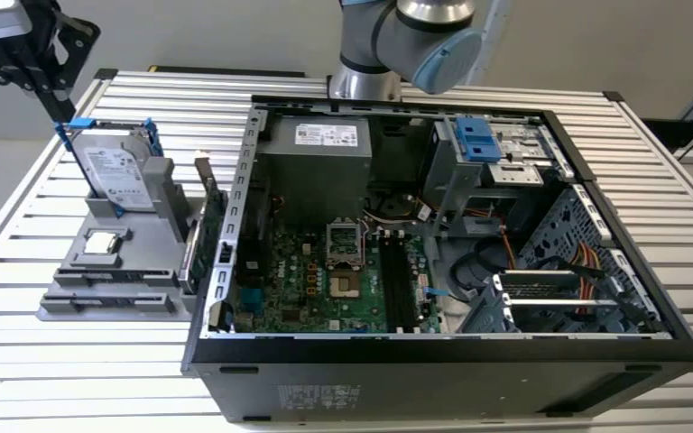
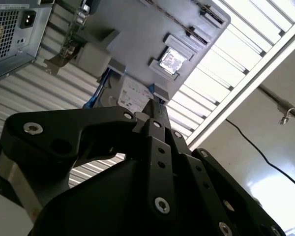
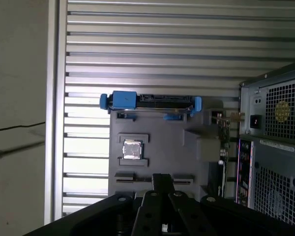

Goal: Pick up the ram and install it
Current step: 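Reach for the ram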

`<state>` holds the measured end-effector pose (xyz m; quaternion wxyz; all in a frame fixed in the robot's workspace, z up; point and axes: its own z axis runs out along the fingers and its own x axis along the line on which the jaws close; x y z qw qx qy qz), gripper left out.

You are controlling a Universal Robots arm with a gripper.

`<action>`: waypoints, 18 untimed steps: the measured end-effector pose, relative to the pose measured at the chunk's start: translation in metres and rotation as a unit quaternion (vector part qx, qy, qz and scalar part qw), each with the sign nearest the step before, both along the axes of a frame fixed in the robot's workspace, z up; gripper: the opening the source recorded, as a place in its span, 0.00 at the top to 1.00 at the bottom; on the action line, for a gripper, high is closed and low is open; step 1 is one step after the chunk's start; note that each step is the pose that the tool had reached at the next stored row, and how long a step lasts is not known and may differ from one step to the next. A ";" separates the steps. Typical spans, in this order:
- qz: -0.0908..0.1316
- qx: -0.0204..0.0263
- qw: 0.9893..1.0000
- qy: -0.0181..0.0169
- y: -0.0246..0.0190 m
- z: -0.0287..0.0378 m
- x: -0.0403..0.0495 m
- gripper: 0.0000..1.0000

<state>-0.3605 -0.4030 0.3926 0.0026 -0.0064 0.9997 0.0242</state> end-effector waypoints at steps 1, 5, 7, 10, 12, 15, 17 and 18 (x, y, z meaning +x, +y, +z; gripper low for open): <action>0.000 0.000 1.000 0.000 -0.0008 0.0000 0.0000 1.00; -0.001 0.000 1.000 0.000 -0.0038 0.0000 0.0000 1.00; -0.001 0.000 1.000 0.000 -0.0050 0.0000 0.0000 1.00; -0.002 0.000 1.000 0.000 -0.0068 0.0000 0.0001 1.00; -0.002 0.000 1.000 0.000 -0.0078 -0.0001 0.0001 1.00; -0.002 0.000 1.000 0.000 -0.0092 0.0000 0.0001 1.00; -0.003 0.000 1.000 0.000 -0.0097 -0.0001 0.0001 1.00; -0.003 0.000 1.000 0.000 -0.0100 -0.0001 0.0001 1.00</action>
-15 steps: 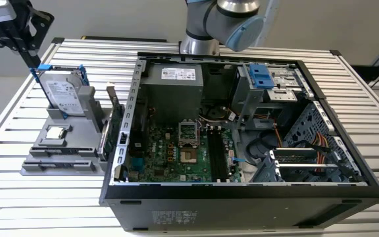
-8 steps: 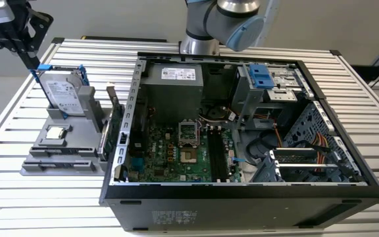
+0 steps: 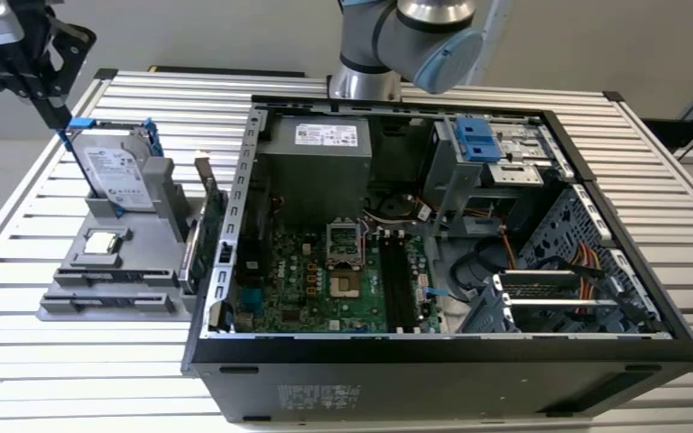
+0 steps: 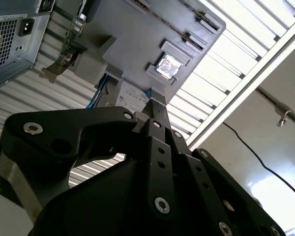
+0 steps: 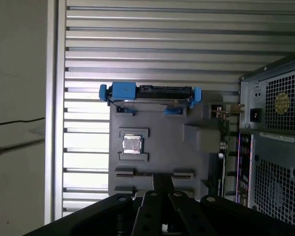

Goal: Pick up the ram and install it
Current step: 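Reach for the ram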

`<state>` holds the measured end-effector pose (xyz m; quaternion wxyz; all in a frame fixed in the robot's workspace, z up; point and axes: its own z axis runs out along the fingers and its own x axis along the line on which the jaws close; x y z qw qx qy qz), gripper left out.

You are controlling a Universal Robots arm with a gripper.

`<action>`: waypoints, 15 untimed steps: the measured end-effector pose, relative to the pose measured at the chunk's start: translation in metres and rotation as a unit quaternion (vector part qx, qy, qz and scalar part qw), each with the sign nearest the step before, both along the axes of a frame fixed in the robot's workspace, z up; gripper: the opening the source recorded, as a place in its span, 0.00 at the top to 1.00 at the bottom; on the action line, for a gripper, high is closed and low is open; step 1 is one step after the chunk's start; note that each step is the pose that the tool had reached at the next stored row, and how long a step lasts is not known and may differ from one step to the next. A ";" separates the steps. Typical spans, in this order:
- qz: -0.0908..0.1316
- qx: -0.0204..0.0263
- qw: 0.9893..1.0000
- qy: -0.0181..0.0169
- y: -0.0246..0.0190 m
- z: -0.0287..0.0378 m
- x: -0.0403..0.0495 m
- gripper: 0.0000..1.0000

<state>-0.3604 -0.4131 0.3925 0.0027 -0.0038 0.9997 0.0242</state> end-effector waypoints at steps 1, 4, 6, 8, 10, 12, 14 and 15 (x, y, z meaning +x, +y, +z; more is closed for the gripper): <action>0.000 0.000 1.000 0.000 -0.0003 0.0000 0.0000 1.00; 0.000 0.000 1.000 0.000 -0.0009 0.0000 0.0000 1.00; 0.000 0.000 1.000 0.000 -0.0012 0.0000 0.0000 1.00; 0.000 0.000 1.000 0.000 -0.0015 0.0000 0.0000 1.00; -0.001 0.000 1.000 0.000 -0.0021 0.0000 0.0000 1.00; -0.001 0.000 1.000 0.000 -0.0024 0.0000 0.0001 1.00; -0.002 0.000 1.000 0.000 -0.0039 0.0000 0.0000 1.00; -0.002 0.000 1.000 0.000 -0.0040 -0.0001 0.0000 1.00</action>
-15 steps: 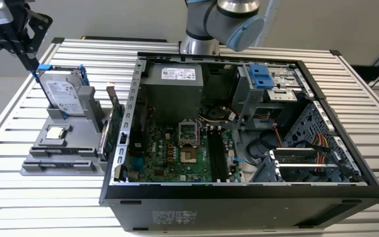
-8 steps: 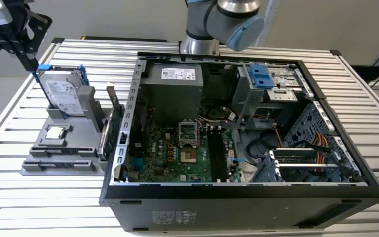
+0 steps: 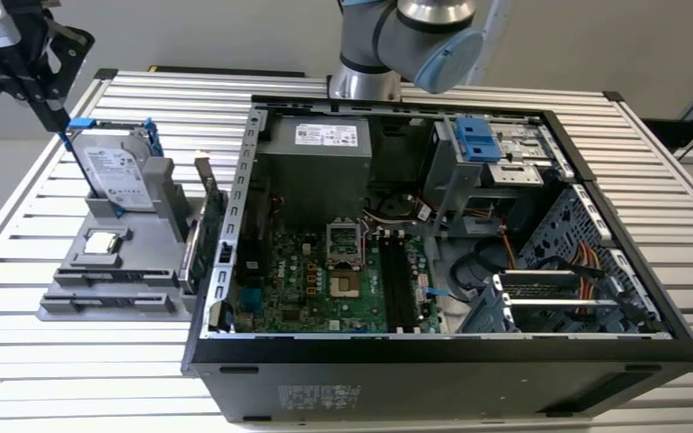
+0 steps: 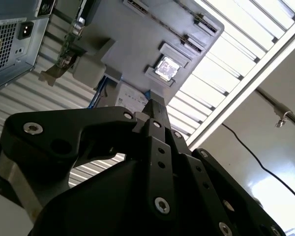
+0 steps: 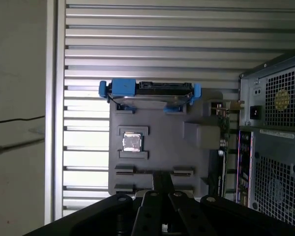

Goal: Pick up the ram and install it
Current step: 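Reach for the ram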

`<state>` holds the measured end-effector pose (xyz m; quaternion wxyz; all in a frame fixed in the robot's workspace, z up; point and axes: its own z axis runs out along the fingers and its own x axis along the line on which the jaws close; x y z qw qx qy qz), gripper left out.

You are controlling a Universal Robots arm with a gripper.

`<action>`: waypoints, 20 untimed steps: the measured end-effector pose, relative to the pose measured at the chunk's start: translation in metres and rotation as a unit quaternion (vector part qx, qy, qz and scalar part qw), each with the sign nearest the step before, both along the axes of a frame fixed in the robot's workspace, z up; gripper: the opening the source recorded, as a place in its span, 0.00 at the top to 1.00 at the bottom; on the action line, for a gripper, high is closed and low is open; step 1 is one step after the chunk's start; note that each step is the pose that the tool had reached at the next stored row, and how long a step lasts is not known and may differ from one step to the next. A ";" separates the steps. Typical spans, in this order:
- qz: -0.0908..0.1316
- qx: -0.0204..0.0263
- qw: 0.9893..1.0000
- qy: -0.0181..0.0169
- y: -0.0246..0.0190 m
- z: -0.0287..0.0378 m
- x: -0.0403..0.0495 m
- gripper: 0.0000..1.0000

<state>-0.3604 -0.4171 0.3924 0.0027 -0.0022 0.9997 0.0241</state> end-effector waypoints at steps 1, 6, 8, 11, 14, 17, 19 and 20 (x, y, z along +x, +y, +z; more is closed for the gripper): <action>0.000 0.000 1.000 0.000 -0.0001 0.0000 0.0000 1.00; 0.000 0.000 1.000 0.000 -0.0052 -0.0001 0.0003 1.00; 0.000 0.000 1.000 0.000 -0.0053 -0.0001 0.0003 1.00; 0.000 0.000 1.000 0.000 -0.0055 -0.0001 0.0003 1.00; 0.000 0.000 1.000 0.000 -0.0064 -0.0002 0.0005 1.00; -0.001 0.000 1.000 0.000 -0.0086 -0.0001 0.0010 1.00; -0.001 0.000 1.000 0.000 -0.0109 -0.0002 0.0011 1.00; -0.001 0.000 1.000 0.000 -0.0121 -0.0002 0.0011 1.00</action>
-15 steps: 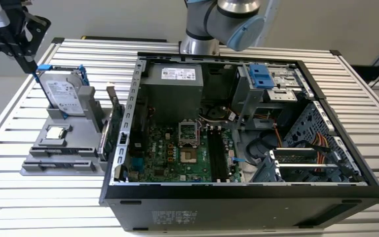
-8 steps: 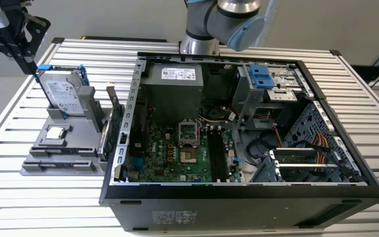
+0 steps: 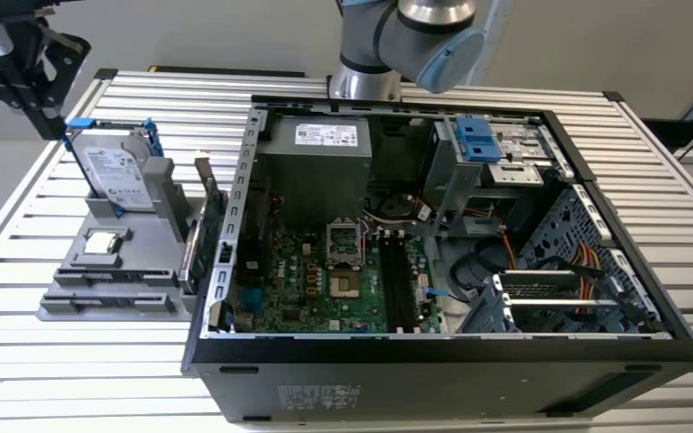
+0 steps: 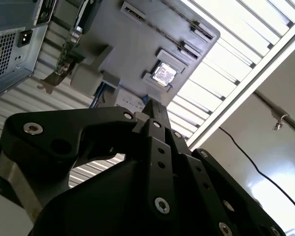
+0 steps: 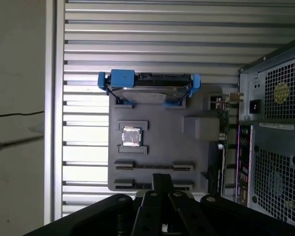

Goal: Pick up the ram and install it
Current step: 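Reach for the ram, then pick up the ram and move it above insertion slot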

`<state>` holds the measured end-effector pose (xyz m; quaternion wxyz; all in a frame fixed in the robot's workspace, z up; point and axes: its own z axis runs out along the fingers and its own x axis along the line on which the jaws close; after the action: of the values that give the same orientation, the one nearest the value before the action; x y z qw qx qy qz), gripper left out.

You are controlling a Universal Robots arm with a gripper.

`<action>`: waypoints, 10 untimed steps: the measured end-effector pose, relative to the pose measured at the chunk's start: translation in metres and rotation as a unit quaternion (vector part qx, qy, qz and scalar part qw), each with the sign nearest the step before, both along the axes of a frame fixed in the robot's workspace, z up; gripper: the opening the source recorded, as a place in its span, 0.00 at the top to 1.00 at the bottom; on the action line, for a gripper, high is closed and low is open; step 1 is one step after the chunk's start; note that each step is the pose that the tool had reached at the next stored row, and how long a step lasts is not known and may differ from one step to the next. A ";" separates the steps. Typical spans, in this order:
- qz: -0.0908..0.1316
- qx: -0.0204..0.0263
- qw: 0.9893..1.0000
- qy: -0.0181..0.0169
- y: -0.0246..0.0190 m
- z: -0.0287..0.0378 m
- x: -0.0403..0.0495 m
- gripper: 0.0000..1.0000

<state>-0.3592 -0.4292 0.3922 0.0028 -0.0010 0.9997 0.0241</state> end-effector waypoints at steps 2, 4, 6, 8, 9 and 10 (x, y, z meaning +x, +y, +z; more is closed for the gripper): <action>-0.001 0.000 1.000 0.000 -0.0025 0.0000 0.0001 1.00; -0.001 0.000 1.000 0.000 -0.0051 0.0000 0.0002 1.00; -0.002 0.000 1.000 0.000 -0.0078 0.0000 0.0003 1.00; -0.002 0.000 1.000 0.000 -0.0105 -0.0001 0.0004 1.00; -0.003 0.000 1.000 0.000 -0.0119 0.0000 0.0005 1.00; -0.003 0.000 1.000 0.000 -0.0133 0.0000 0.0005 1.00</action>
<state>-0.3587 -0.4425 0.3922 0.0026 0.0019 0.9997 0.0239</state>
